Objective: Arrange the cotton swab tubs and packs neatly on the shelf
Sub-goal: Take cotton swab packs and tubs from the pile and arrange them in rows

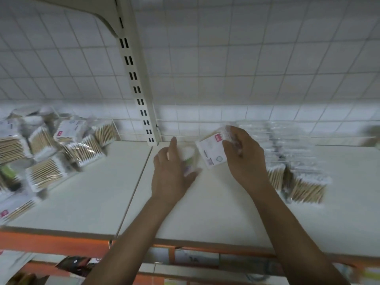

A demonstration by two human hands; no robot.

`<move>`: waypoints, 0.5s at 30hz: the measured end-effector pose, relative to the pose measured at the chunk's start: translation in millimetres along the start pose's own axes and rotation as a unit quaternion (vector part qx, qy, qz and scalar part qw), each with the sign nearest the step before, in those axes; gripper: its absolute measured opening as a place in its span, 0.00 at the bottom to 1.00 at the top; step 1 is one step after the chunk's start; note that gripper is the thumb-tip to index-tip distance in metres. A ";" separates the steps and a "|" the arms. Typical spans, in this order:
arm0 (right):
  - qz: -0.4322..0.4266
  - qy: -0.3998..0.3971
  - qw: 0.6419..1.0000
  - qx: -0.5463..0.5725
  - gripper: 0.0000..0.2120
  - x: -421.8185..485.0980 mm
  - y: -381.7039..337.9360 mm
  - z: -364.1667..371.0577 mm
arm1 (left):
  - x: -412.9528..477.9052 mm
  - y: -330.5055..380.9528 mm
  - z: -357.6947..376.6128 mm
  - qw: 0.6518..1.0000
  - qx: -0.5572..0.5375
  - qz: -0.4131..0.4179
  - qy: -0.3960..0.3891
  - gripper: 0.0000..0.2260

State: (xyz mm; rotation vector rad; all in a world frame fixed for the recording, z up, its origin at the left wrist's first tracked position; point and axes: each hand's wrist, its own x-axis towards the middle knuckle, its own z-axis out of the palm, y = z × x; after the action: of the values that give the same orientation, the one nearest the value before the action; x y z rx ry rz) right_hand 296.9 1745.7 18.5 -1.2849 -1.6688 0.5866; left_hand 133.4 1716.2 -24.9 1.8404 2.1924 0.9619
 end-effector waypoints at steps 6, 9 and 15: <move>0.021 0.011 0.998 0.055 0.14 -9.8 4.6 -22.2 | -22.5 32.1 3.1 0.976 -0.023 0.202 0.083 0.43; 0.034 0.026 0.995 0.091 0.12 -15.2 7.1 -27.0 | -29.9 44.5 9.9 0.963 -0.022 0.264 0.050 0.44; 0.070 0.011 0.988 0.140 0.10 -26.0 10.3 -42.6 | -40.1 62.2 27.0 0.967 -0.066 0.235 0.066 0.31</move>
State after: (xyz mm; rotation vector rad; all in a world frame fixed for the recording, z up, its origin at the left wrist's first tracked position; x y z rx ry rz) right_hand 339.9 1718.5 20.2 -1.2032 -1.4261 0.8553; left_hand 208.7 1693.3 -24.9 2.3408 1.7265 1.3081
